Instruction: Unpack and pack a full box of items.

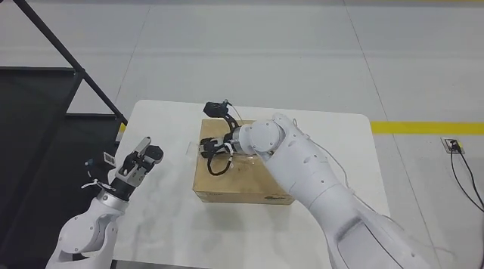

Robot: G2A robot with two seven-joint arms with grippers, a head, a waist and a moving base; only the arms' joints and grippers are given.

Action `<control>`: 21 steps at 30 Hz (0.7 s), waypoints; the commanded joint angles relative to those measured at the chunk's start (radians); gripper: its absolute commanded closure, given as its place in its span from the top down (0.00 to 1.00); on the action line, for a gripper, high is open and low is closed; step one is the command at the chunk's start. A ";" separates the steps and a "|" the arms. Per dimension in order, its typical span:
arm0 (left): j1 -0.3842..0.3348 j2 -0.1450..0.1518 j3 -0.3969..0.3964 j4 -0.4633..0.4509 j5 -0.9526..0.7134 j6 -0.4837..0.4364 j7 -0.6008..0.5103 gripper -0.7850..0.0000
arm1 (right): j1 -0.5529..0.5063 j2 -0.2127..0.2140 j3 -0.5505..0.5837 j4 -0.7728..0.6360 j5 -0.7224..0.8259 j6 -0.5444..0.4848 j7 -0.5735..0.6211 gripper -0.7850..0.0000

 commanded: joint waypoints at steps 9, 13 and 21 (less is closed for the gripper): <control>-0.027 0.001 0.024 -0.004 0.022 0.014 -0.001 0.63 | -0.065 0.068 0.064 -0.068 -0.047 -0.015 0.002 0.00; -0.038 0.001 0.035 -0.002 0.028 0.017 0.000 0.63 | -0.115 0.105 0.104 -0.157 -0.069 0.006 0.006 0.00; -0.057 0.001 0.053 0.005 0.036 0.023 0.002 0.63 | -0.272 0.192 0.217 -0.457 -0.164 0.106 0.047 0.00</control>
